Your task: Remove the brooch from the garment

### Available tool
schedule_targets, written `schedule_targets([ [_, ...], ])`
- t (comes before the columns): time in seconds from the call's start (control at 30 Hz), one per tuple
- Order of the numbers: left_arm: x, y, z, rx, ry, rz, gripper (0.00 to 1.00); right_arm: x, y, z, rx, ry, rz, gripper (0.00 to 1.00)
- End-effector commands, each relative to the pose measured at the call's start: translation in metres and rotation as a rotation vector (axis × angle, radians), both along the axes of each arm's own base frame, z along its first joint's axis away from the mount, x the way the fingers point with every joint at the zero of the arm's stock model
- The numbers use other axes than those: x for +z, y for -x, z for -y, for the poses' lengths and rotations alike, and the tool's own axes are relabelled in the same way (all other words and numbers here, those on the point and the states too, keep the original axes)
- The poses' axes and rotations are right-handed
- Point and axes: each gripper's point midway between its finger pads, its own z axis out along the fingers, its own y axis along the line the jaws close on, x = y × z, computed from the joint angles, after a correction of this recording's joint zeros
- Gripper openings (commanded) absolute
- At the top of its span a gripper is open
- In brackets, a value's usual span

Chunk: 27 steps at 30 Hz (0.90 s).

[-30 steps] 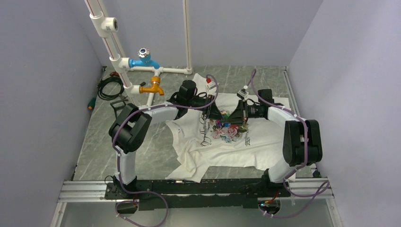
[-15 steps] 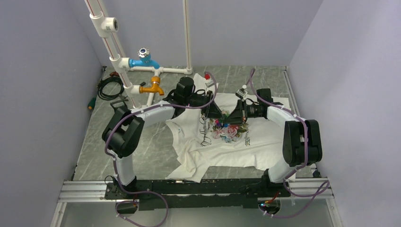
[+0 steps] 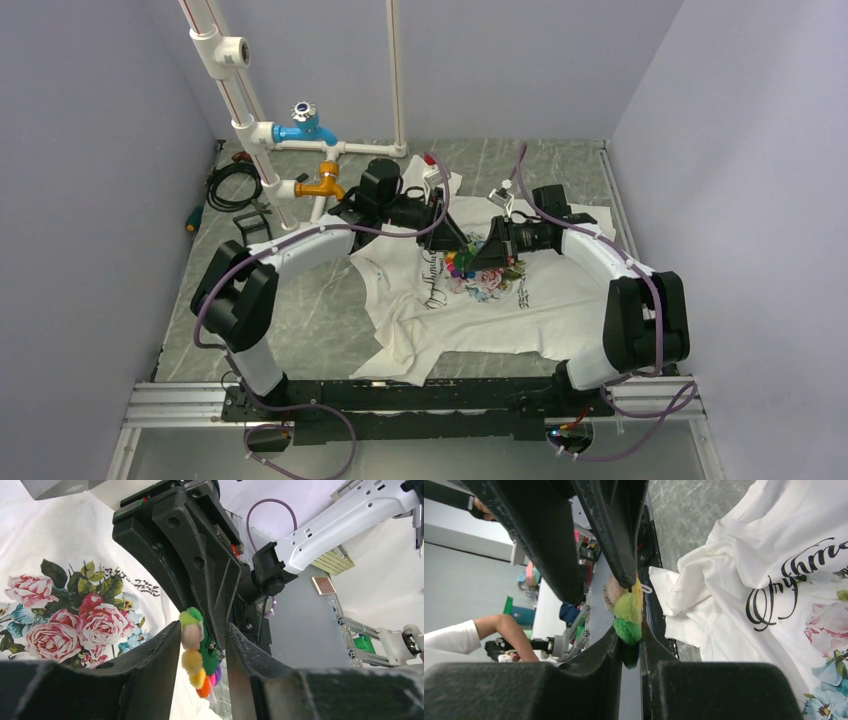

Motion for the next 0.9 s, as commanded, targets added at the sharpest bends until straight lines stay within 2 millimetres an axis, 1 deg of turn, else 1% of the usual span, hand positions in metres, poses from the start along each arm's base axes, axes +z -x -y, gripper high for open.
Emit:
schedule_targets([
  [0.0, 0.022, 0.013, -0.011, -0.031, 0.031, 0.136, 0.46, 0.015, -0.001, -0.001, 0.018, 0.015, 0.179, 0.0],
  [0.1, 0.023, 0.015, -0.016, -0.013, 0.018, 0.187, 0.52, 0.016, -0.003, -0.001, -0.007, 0.054, 0.253, 0.0],
  [0.17, 0.028, 0.014, -0.02, 0.011, 0.013, 0.232, 0.56, 0.016, -0.007, 0.0, -0.04, 0.093, 0.337, 0.0],
  [0.27, 0.037, 0.014, -0.025, 0.048, -0.001, 0.323, 0.57, 0.018, -0.016, 0.002, -0.116, 0.179, 0.478, 0.0],
  [0.4, 0.045, 0.017, -0.03, 0.092, -0.036, 0.476, 0.57, 0.025, -0.021, 0.002, -0.16, 0.248, 0.672, 0.0],
  [0.47, 0.047, 0.018, -0.035, 0.129, -0.068, 0.548, 0.57, 0.029, -0.017, -0.002, -0.135, 0.266, 0.773, 0.0],
  [0.6, 0.057, 0.023, -0.052, 0.175, -0.081, 0.696, 0.56, 0.04, 0.0, -0.014, -0.048, 0.25, 0.938, 0.0],
  [0.67, 0.058, 0.029, -0.059, 0.153, -0.085, 0.765, 0.55, 0.045, 0.008, -0.022, -0.001, 0.234, 0.999, 0.0],
  [0.73, 0.054, 0.039, -0.064, 0.094, -0.092, 0.804, 0.54, 0.049, 0.014, -0.03, 0.03, 0.22, 1.039, 0.0],
  [0.8, 0.052, 0.051, -0.067, 0.033, -0.088, 0.844, 0.53, 0.052, 0.019, -0.038, 0.058, 0.205, 1.056, 0.0],
  [0.87, 0.049, 0.058, -0.07, 0.008, -0.087, 0.86, 0.54, 0.055, 0.023, -0.045, 0.07, 0.19, 1.064, 0.0],
])
